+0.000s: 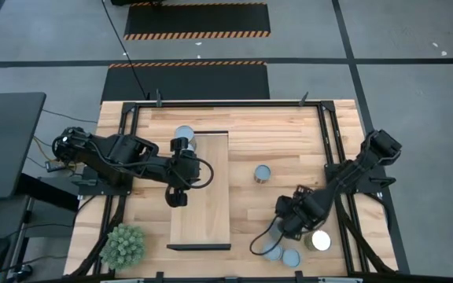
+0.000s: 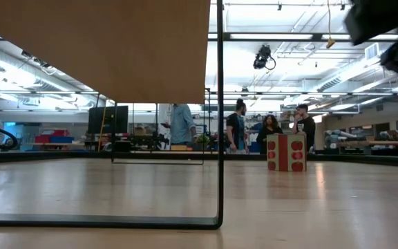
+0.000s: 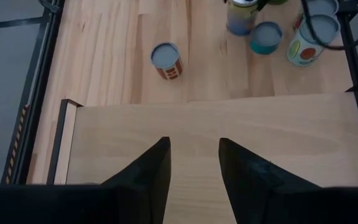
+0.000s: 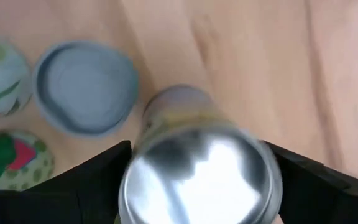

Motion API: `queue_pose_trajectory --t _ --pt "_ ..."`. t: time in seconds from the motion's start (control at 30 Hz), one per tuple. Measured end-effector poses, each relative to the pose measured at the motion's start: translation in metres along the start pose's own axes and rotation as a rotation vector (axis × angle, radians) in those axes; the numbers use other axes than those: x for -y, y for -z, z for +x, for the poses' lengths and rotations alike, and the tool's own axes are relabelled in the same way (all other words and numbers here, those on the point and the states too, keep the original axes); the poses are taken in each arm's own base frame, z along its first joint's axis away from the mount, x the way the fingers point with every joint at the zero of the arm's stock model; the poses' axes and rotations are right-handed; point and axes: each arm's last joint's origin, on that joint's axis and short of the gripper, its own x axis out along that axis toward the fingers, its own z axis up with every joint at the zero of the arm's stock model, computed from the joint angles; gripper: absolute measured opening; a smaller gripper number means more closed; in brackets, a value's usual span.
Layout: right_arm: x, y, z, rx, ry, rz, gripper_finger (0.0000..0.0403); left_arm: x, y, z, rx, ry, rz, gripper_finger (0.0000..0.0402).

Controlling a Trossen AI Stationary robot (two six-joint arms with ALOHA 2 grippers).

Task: Pick and place cans onto a shelf
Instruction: Put the canned peaches on the shelf

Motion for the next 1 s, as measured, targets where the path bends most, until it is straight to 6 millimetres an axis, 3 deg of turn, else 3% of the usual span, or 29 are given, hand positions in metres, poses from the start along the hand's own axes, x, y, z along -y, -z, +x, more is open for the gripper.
queue_pose_trajectory --t 0.67,0.83,1.0 --pt "0.04 -0.057 0.002 0.052 0.024 -0.057 0.0348 -0.005 -0.001 0.002 -0.002 -0.012 -0.006 0.0142" --pt "0.048 -0.067 -0.017 0.118 -0.004 -0.029 0.0348 -0.005 -0.001 0.002 -0.001 -0.012 -0.007 0.0142" --pt "0.062 -0.056 -0.049 0.231 -0.021 0.038 0.0348 -0.005 -0.001 0.002 -0.001 -0.012 -0.011 0.0142"
